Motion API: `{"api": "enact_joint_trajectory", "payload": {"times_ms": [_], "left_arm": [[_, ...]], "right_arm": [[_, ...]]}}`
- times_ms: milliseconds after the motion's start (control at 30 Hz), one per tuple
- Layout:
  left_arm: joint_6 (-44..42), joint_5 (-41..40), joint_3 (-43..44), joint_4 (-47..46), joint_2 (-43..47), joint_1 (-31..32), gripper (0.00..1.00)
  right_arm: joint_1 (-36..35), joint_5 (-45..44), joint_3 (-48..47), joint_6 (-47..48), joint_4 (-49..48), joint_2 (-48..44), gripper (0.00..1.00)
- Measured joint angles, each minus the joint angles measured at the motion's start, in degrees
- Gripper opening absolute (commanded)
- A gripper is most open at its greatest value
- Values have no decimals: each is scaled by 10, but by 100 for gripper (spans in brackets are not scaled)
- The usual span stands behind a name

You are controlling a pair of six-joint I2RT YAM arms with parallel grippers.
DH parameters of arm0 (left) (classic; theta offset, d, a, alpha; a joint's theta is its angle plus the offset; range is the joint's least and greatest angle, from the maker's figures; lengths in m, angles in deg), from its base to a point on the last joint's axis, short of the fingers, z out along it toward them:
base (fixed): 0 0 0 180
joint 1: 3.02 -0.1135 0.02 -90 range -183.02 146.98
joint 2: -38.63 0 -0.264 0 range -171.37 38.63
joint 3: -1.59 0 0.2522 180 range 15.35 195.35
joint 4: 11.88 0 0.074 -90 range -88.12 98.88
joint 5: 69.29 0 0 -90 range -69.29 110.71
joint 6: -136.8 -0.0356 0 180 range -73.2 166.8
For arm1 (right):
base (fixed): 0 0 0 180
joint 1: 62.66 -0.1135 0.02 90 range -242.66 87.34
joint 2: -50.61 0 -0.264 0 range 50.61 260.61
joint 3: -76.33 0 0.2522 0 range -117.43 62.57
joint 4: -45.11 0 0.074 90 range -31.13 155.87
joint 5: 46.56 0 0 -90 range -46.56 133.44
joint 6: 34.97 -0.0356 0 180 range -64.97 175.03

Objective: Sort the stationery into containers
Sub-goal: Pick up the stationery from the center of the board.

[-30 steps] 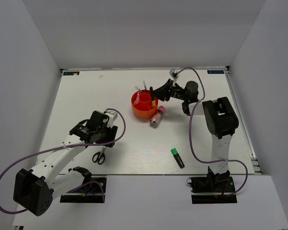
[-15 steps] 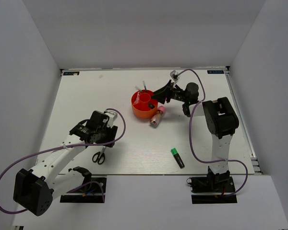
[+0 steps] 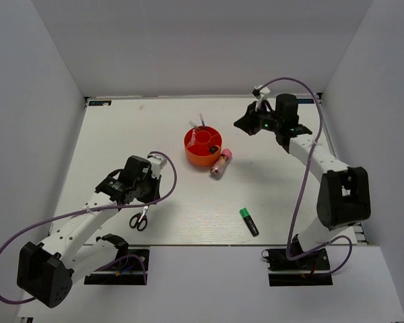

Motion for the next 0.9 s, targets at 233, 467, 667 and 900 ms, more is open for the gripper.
{"api": "enact_joint_trajectory", "payload": {"times_ms": [233, 467, 667, 900], "left_arm": [[7, 21, -1, -15, 23, 0, 42], [15, 22, -5, -22, 36, 0, 66], [21, -9, -5, -20, 36, 0, 66], [26, -42, -5, -7, 34, 0, 66]], "right_arm": [[29, -68, -8, 121, 335, -85, 58], [-25, -158, 130, 224, 504, -210, 90], [-74, -216, 204, 243, 550, -270, 76], [-165, -265, 224, 212, 555, -247, 68]]}}
